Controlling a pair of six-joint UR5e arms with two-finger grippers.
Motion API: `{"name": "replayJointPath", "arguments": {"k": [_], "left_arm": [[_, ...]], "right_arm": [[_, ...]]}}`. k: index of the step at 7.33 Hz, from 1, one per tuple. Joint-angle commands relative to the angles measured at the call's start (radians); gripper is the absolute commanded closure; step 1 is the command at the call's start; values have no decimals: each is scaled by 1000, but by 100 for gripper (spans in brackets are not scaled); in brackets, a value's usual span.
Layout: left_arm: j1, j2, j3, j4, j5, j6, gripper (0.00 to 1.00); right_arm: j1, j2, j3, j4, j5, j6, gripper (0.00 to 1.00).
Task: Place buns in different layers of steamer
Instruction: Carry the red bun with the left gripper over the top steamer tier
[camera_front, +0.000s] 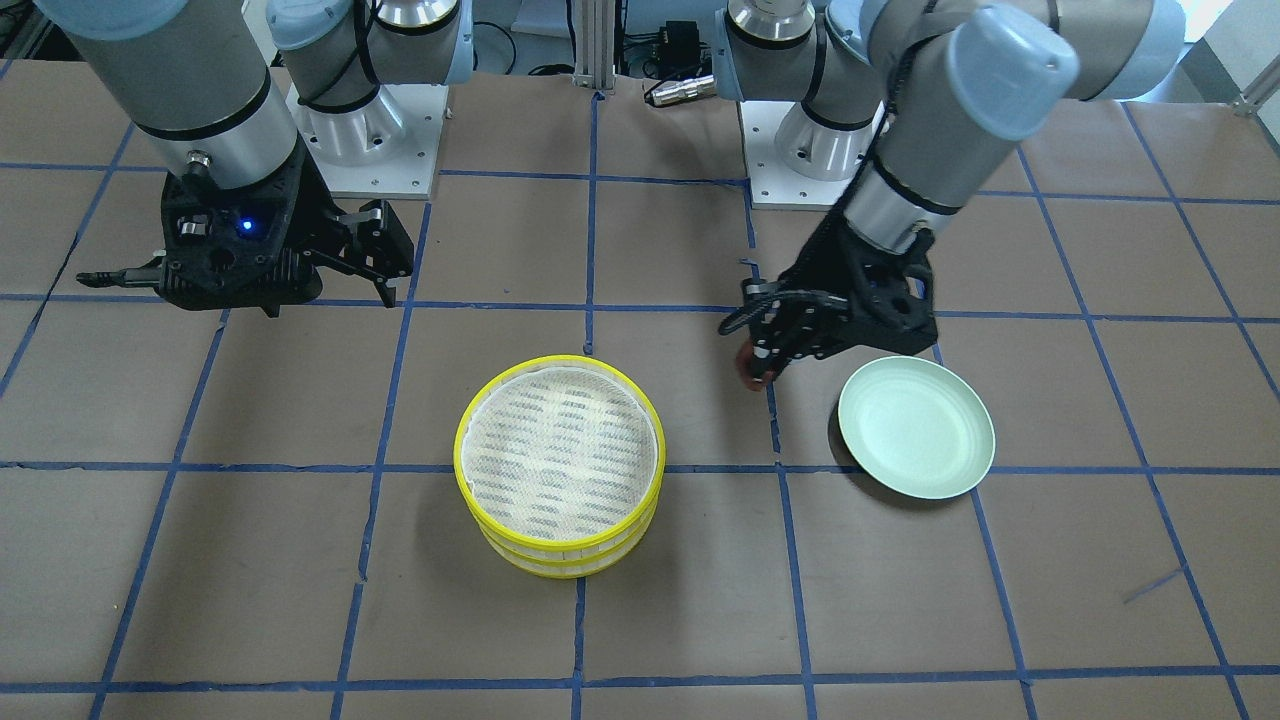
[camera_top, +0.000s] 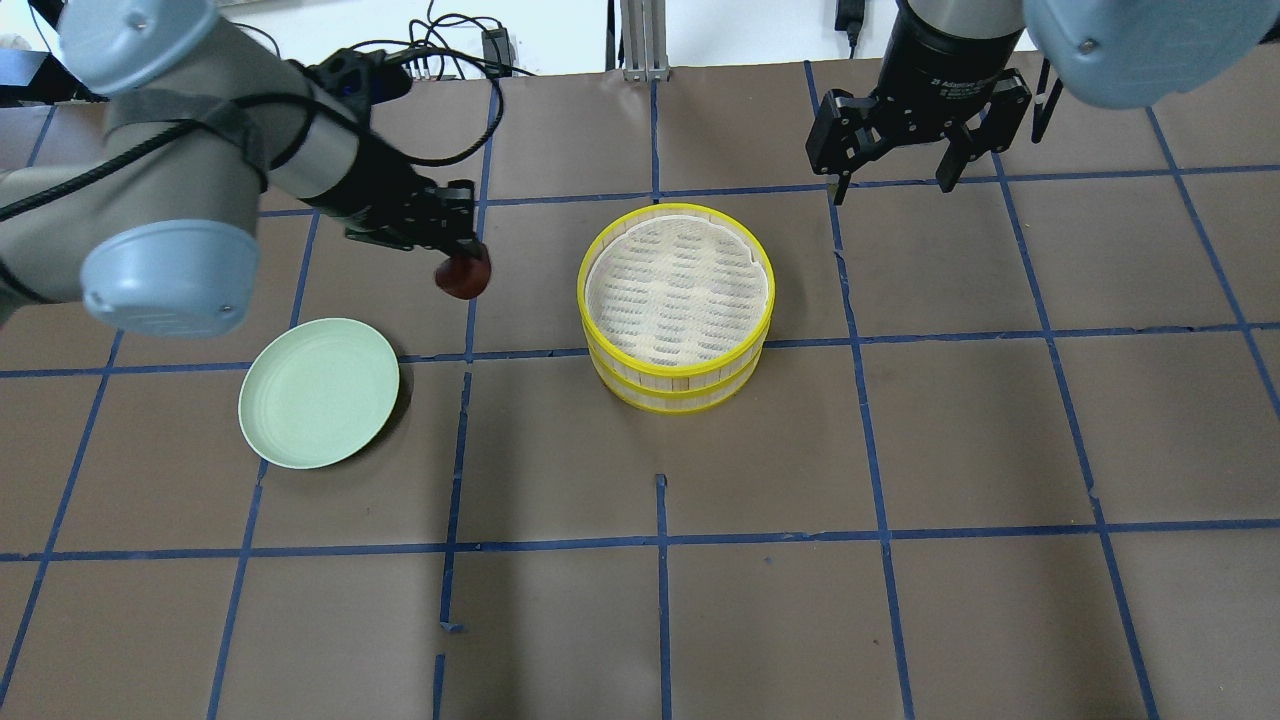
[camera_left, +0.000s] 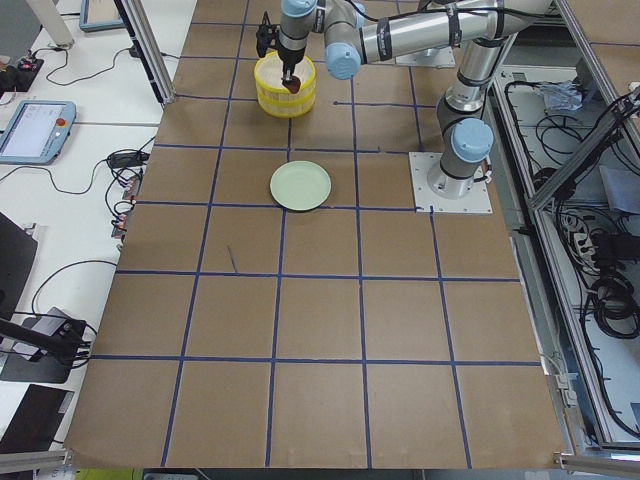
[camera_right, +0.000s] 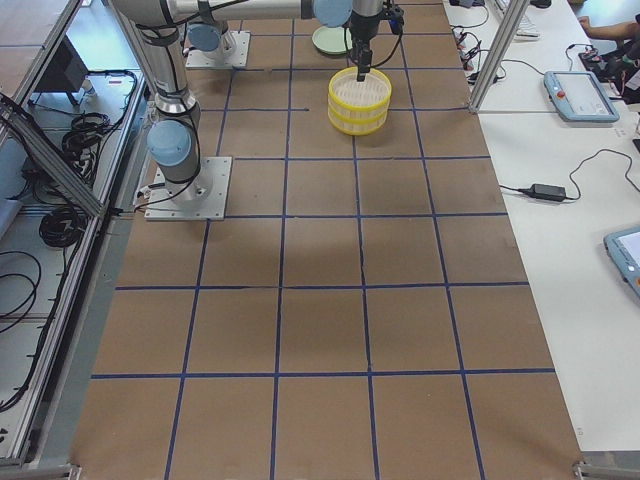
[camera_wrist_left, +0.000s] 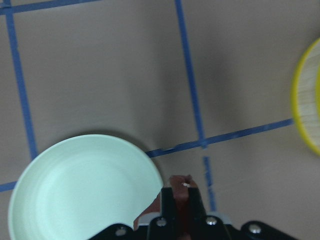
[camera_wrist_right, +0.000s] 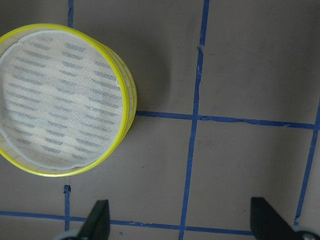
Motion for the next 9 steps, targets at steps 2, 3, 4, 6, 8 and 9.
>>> {"name": "replayJointPath", "arguments": {"k": [2,3,4,6,8,9], "left_arm": [[-218,-223,24,378,2,-338,89],[-219,-251,22,382,31,-333,27],[-219,-250,21,382,66,-331,1],[-217,-236,24,379,73,-319,0],[-152,-138,26,235,161,-72,0],[-77,-60,26,94,162,65,0]], "right_arm": [[1,-8,24,1,-5,-6,0],[1,-4,28,9,-2,-6,0],[1,-5,36,8,4,-6,0],[-3,-4,39,5,-3,-17,0],[-3,-2,39,-3,-5,-17,0],[-3,-4,39,-5,-3,-17,0]]}}
